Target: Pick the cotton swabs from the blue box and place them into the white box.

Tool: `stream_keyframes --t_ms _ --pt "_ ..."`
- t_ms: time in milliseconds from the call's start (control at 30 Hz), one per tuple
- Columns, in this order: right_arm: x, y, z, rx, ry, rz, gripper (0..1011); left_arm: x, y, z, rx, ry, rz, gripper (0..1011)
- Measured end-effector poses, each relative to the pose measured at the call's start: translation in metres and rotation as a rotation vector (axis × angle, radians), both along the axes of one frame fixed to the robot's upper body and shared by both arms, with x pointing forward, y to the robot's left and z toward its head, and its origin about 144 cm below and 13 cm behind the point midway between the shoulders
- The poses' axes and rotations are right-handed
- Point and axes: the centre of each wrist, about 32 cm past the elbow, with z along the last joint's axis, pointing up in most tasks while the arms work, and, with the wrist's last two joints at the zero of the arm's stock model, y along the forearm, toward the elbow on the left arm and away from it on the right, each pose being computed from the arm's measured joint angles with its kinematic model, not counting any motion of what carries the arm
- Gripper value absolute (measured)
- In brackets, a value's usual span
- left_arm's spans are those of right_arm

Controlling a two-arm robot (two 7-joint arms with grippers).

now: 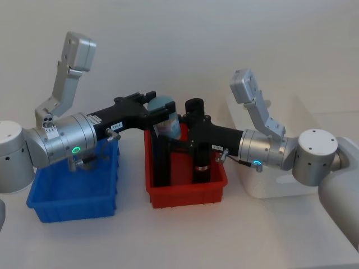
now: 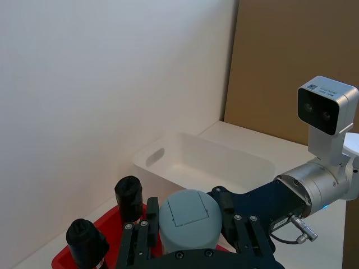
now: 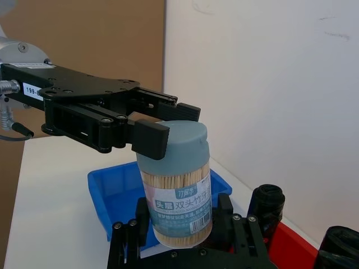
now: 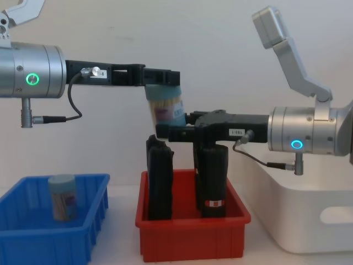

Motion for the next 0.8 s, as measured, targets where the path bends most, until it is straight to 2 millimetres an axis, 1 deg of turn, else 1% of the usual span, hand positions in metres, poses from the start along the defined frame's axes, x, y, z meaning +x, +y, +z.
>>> stream_keyframes --t_ms 33,133,167,200,467,600,633,667,767,800 --pt "0.0007 0.0004 0.0002 0.000 0.001 0.004 747 0.0000 0.0000 0.0000 0.000 0.000 0.000 657" --pt "0.0019 0.0012 0.0010 0.001 0.000 0.012 681 0.0000 0.0000 0.0000 0.000 0.000 0.000 657" --pt "0.0019 0.0012 0.0010 0.001 0.000 0.012 681 0.0000 0.0000 0.0001 0.000 0.000 0.000 658" --pt "0.0023 0.0014 0.0014 0.001 -0.001 0.014 645 0.0000 0.0000 0.0001 0.000 0.000 0.000 657" --pt "0.0030 0.0023 0.0026 0.001 -0.003 0.023 642 0.0000 0.0001 0.0002 -0.001 -0.001 0.000 657" --pt "0.0032 0.0033 0.0043 0.005 -0.009 0.028 642 0.0000 -0.0001 0.0000 0.000 0.000 -0.001 755" --pt "0.0032 0.0033 0.0043 0.005 -0.009 0.028 642 0.0000 -0.0001 0.0000 0.000 0.000 -0.001 755" --pt "0.0032 0.0034 0.0045 0.005 -0.010 0.029 642 0.0000 -0.0001 0.0000 0.000 0.000 -0.001 808" --pt "0.0031 0.0038 0.0058 0.005 -0.015 0.031 642 0.0000 -0.0001 0.0000 0.000 0.000 -0.001 901" --pt "0.0030 0.0038 0.0059 0.005 -0.015 0.031 642 0.0000 -0.0001 0.0000 0.000 0.000 -0.001 918"
